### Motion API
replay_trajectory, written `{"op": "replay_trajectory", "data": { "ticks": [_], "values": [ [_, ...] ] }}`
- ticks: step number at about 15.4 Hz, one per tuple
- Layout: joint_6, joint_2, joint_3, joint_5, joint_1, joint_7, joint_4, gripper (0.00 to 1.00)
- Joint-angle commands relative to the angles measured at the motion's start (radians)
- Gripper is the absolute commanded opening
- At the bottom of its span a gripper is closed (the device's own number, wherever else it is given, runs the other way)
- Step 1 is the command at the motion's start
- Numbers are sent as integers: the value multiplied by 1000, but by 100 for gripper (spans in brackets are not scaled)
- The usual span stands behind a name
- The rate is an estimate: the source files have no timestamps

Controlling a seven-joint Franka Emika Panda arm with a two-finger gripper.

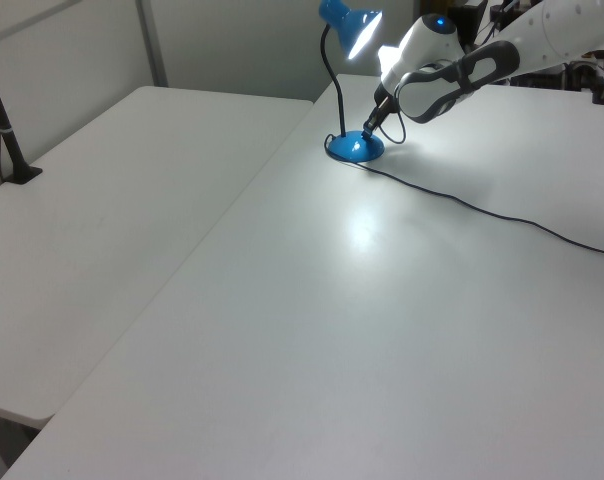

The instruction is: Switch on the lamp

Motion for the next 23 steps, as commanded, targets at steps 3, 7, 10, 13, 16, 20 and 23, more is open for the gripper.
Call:
{"op": "replay_trajectory", "data": {
  "ticks": [3,7,10,13,16,20,23],
  "values": [
    [45,3,11,29,-11,-31,18,0],
    [36,-165,40,25,-10,-39,-149,0],
    [-79,-360,59,28,-1,-28,-325,0],
    [-404,-495,60,20,24,41,-319,0],
    [-651,-613,62,0,48,128,-313,0],
    [-1001,-701,91,-75,59,188,-250,30],
    [-1095,-788,80,-84,94,155,-255,100]
  ]
}}
